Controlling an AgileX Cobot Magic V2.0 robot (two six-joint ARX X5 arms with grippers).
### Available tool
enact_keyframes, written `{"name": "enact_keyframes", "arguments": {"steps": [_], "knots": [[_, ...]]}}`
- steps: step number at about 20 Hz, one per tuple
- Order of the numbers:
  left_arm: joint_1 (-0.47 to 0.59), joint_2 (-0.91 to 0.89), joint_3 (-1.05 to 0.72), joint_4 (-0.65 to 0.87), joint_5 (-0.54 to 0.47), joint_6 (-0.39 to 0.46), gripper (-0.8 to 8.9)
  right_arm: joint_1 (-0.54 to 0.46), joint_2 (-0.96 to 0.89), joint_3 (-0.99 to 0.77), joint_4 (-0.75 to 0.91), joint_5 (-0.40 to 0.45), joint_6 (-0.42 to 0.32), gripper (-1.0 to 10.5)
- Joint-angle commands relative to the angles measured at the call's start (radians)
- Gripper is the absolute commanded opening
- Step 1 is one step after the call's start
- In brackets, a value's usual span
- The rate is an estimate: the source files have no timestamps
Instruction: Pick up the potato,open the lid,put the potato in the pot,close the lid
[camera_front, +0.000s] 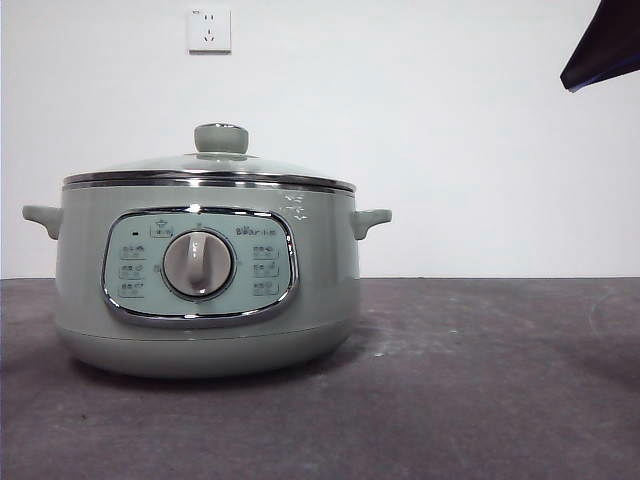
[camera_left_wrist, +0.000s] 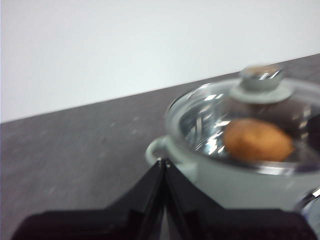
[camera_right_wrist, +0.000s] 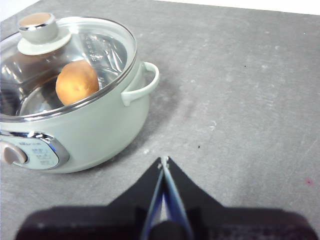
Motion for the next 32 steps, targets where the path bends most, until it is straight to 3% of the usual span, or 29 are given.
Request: {"name": "enact_keyframes", "arguments": {"steps": [1, 7, 28, 32], "knots": [[0.04, -0.043, -0.086, 0.017, 0.004, 0.006, -0.03, 0.0, -0.002, -0.006, 0.005, 0.002, 0.009, 0.0], [0.084, -0.105, -0.204, -0.005, 0.003, -0.042, -0.03, 0.0, -0.002, -0.006, 0.005, 0.002, 0.008, 0.0], [0.112, -0.11, -0.204, -0.025, -0.002, -0.046, -0.03, 0.001, -0.021, -0.006, -0.011, 0.003, 0.008, 0.0], [0.112, -0.11, -0.204, -0.024, -0.002, -0.046, -0.03, -0.073, -0.119, -0.014, -0.045, -0.002, -0.044, 0.0]]}}
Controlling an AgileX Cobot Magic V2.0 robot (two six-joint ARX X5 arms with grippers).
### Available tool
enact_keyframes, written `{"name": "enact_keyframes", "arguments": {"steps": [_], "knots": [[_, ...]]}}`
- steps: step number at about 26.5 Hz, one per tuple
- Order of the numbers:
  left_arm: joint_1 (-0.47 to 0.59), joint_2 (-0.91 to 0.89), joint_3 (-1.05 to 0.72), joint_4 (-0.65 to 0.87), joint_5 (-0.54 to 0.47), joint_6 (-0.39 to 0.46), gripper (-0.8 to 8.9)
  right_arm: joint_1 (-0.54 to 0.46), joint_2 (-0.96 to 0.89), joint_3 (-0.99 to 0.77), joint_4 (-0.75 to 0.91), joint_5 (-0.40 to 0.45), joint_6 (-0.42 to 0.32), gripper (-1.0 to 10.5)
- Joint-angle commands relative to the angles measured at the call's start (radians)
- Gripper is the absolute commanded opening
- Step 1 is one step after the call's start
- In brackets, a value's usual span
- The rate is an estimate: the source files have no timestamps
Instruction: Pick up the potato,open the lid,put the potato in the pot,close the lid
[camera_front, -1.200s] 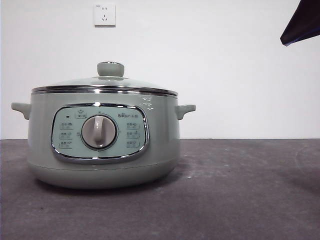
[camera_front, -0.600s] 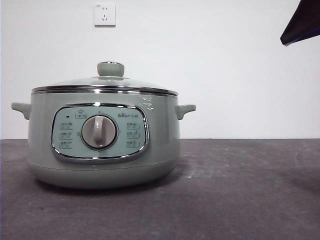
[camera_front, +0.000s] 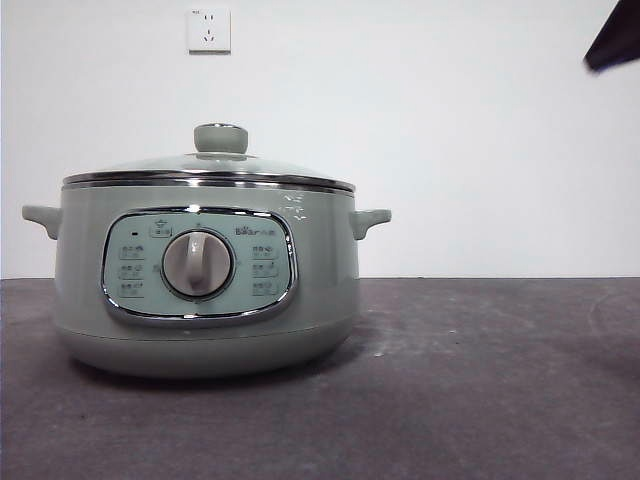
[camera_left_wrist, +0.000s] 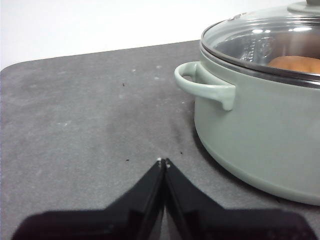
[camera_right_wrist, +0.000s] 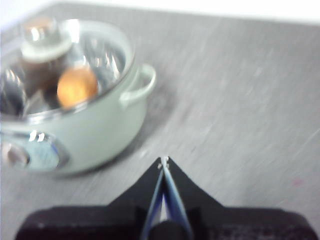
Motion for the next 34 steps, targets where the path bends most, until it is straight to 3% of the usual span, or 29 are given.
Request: {"name": "enact_keyframes", "arguments": {"steps": [1, 3, 5, 7, 11, 19, 34], "knots": [[0.003, -0.003, -0.014, 0.0, -0.001, -0.01, -0.03, -0.095, -0.052, -0.03, 0.012, -0.006, -0.024, 0.0], [0.003, -0.003, -0.014, 0.0, -0.003, -0.01, -0.03, -0.216, -0.114, -0.086, 0.054, -0.116, -0.033, 0.0], [0.003, -0.003, -0.014, 0.0, -0.002, -0.01, -0.03, -0.364, -0.2, -0.178, 0.132, -0.323, -0.065, 0.0], [0.003, -0.003, -0.014, 0.0, -0.002, -0.01, -0.03, -0.46, -0.279, -0.282, 0.227, -0.39, -0.076, 0.0], [0.003, -0.003, -0.014, 0.0, -0.002, -0.01, -0.03, -0.509, -0.386, -0.43, 0.31, -0.394, -0.075, 0.0], [0.003, -0.003, -0.014, 0.0, -0.002, -0.01, -0.03, -0.51, -0.507, -0.573, 0.31, -0.394, -0.076, 0.0], [0.003, -0.003, -0.014, 0.0, -0.002, -0.01, -0.03, -0.509, -0.515, -0.573, 0.267, -0.389, -0.084, 0.0]]}}
